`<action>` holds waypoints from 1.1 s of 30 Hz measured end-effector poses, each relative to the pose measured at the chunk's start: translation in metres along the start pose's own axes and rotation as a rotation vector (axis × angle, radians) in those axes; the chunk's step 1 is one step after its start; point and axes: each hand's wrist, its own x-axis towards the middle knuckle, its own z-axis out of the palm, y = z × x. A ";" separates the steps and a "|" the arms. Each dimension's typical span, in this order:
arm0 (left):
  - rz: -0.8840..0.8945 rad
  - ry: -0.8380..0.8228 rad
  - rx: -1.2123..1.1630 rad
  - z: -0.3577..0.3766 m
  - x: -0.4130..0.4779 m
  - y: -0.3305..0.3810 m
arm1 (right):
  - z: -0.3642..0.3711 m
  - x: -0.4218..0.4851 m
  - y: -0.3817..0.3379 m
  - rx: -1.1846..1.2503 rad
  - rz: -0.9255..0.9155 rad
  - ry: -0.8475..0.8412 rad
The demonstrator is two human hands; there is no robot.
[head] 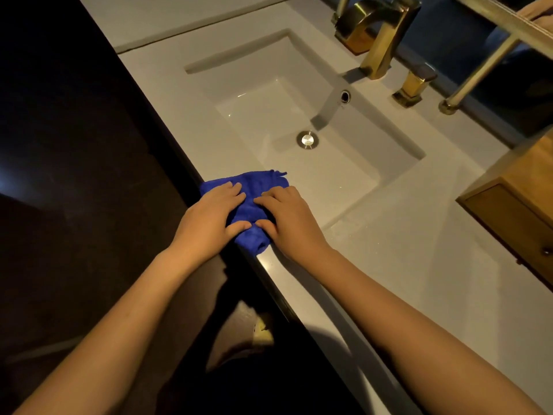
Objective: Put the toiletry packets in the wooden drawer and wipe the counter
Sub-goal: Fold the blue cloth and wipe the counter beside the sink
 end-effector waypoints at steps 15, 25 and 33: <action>0.256 0.036 -0.234 -0.024 0.013 0.072 | -0.074 -0.042 0.017 0.126 0.189 0.103; 0.404 -0.006 -0.333 -0.026 0.017 0.158 | -0.131 -0.113 0.046 0.419 0.361 0.115; 0.411 -0.021 -0.435 -0.005 -0.003 0.196 | -0.146 -0.168 0.065 0.442 0.470 0.234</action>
